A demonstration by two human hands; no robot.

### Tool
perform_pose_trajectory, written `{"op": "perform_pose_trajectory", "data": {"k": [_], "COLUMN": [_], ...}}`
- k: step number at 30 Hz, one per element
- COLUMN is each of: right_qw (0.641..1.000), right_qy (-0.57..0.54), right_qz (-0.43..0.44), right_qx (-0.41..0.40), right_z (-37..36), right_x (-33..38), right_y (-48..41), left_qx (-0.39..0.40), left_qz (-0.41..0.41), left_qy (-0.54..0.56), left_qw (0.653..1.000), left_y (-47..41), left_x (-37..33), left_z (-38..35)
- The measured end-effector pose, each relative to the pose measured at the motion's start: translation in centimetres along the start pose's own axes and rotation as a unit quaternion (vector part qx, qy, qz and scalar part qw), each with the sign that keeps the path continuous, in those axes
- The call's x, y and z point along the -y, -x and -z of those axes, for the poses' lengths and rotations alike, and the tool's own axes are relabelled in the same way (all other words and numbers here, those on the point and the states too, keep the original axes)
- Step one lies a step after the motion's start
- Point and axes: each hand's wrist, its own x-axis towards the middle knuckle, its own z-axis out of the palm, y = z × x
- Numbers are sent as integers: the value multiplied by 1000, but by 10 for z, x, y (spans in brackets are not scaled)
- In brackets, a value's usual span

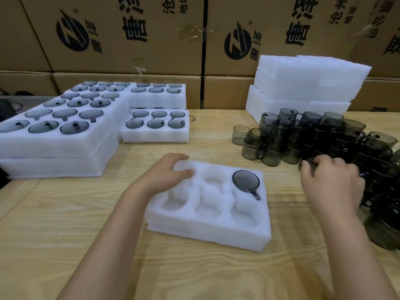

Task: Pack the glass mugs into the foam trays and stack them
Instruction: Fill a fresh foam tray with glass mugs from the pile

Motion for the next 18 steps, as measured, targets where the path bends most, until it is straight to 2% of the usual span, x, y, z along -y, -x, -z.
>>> {"op": "perform_pose_trajectory", "data": {"k": [2, 5, 8, 11, 14, 18], "right_qw": [997, 988, 987, 995, 998, 991], "right_qy": [44, 93, 99, 50, -44, -131], "right_qz": [-44, -54, -58, -46, -16, 18], "right_qx": [50, 109, 113, 72, 36, 16], "right_z": [-4, -12, -16, -21, -28, -38], "right_x": [-7, -10, -10, -10, -7, 1], "right_y": [0, -1, -1, 1, 3, 6], "left_qx": [-27, -42, 3, 29, 26, 39], "left_qz": [-11, 6, 25, 12, 10, -8], "left_qy": [13, 39, 108, 239, 394, 422], "left_qw": [999, 998, 994, 971, 919, 906], "left_y": [-1, -2, -1, 2, 3, 0], "left_x": [4, 3, 6, 11, 20, 26], "left_z": [-3, -2, -4, -12, -17, -22]}}
